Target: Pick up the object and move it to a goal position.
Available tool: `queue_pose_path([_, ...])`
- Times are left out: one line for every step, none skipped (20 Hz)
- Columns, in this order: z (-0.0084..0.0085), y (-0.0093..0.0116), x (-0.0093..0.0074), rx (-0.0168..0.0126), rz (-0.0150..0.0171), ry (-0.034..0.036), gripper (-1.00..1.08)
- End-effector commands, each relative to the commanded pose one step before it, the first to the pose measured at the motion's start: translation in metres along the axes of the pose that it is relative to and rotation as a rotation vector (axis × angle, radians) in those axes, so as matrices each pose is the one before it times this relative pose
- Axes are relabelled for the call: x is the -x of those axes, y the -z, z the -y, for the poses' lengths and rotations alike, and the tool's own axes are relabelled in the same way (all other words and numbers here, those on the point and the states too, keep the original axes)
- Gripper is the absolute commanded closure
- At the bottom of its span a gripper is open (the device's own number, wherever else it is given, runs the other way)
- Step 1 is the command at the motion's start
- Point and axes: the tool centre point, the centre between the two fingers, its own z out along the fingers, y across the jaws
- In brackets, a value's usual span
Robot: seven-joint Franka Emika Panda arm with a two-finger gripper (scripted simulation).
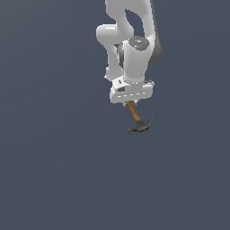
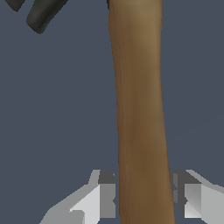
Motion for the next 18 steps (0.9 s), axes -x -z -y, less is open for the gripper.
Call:
queue_pose_path([0.00602, 0.02012, 0.00919, 0.00023, -0.00348, 0.00046, 1.08])
queue_pose_path([0.00222, 0.00704, 0.00361, 0.0, 0.0, 0.0, 1.08])
queue_pose_path([0.00212, 0.00671, 0.00341, 0.0, 0.0, 0.0, 1.08])
queue_pose_path([0.00224, 0.00626, 0.00314, -0.00063, 0.00024, 0.00071, 1.08])
queue_pose_path([0.00192, 0.00607, 0.003, 0.0, 0.0, 0.0, 1.08])
queue_pose_path([0.00182, 0.00574, 0.0028, 0.0, 0.0, 0.0, 1.08])
queue_pose_path([0.00171, 0.0054, 0.00261, 0.0, 0.0, 0.0, 1.08])
queue_pose_path([0.00166, 0.005, 0.00239, -0.00056, 0.00011, 0.00038, 1.08])
queue_pose_path([0.00149, 0.0047, 0.00222, 0.0, 0.0, 0.0, 1.08])
queue_pose_path([0.00138, 0.00434, 0.00202, 0.0, 0.0, 0.0, 1.08])
queue_pose_path([0.00126, 0.00398, 0.00182, 0.0, 0.0, 0.0, 1.08])
queue_pose_path([0.00115, 0.00356, 0.00159, -0.0006, 0.00009, 0.00033, 1.08])
queue_pose_path([0.00102, 0.00323, 0.0014, 0.0, 0.0, 0.0, 1.08])
queue_pose_path([0.0009, 0.00284, 0.0012, 0.0, 0.0, 0.0, 1.08])
queue_pose_path([0.00077, 0.00245, 0.00099, 0.0, 0.0, 0.0, 1.08])
queue_pose_path([0.00064, 0.00204, 0.00079, 0.0, 0.0, 0.0, 1.08])
queue_pose_path([0.0005, 0.00161, 0.0006, 0.0, 0.0, 0.0, 1.08])
queue_pose_path([0.00036, 0.00116, 0.00041, 0.0, 0.0, 0.0, 1.08])
